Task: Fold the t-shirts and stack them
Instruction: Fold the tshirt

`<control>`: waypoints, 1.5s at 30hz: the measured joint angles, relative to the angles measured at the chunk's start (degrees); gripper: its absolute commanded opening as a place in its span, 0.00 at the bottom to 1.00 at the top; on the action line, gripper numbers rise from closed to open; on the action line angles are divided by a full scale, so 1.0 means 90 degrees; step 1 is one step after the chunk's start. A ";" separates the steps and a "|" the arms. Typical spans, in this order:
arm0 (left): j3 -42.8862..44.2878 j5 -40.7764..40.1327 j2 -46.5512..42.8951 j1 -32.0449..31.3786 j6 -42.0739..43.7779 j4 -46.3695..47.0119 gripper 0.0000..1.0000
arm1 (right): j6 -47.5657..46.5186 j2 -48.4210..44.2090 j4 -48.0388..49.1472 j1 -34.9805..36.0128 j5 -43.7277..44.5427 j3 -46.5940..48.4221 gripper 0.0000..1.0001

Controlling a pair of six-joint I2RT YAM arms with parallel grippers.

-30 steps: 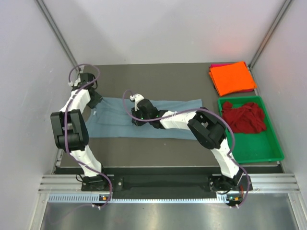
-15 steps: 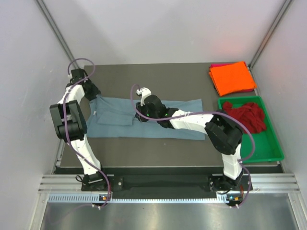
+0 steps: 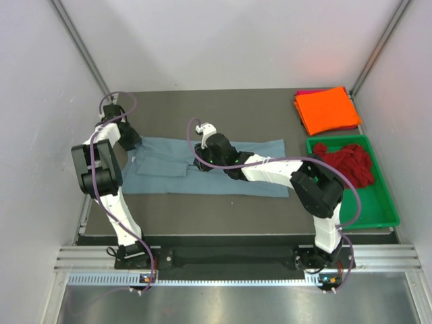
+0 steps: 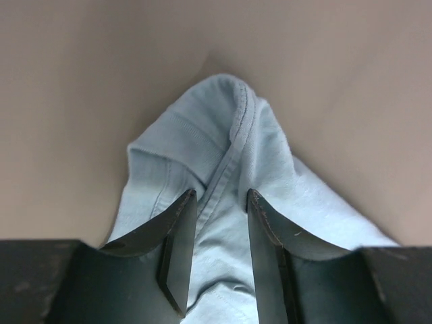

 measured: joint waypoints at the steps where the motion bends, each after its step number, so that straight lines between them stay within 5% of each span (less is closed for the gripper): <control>1: -0.0029 -0.0029 -0.0022 0.0000 0.0019 -0.0019 0.41 | 0.0000 0.0000 0.0005 0.0000 -0.0010 0.0000 0.26; 12: -0.0316 -0.0216 -0.0551 0.0000 0.0185 -0.0097 0.46 | 0.0017 -0.0024 0.0058 0.0000 -0.0090 -0.0090 0.26; 38: -0.0646 -0.0333 -0.0549 0.0000 0.0204 -0.0260 0.35 | 0.0121 -0.0546 0.0180 0.0000 -0.0136 -0.0549 0.27; 44: -0.0646 -0.0335 -0.0527 0.0000 0.0182 -0.0289 0.13 | 0.0124 -0.0549 0.0199 0.0000 -0.0136 -0.0549 0.27; 45: -0.0646 -0.0357 -0.0525 0.0000 0.0182 -0.0299 0.01 | 0.0124 -0.0549 0.0197 0.0000 -0.0136 -0.0546 0.27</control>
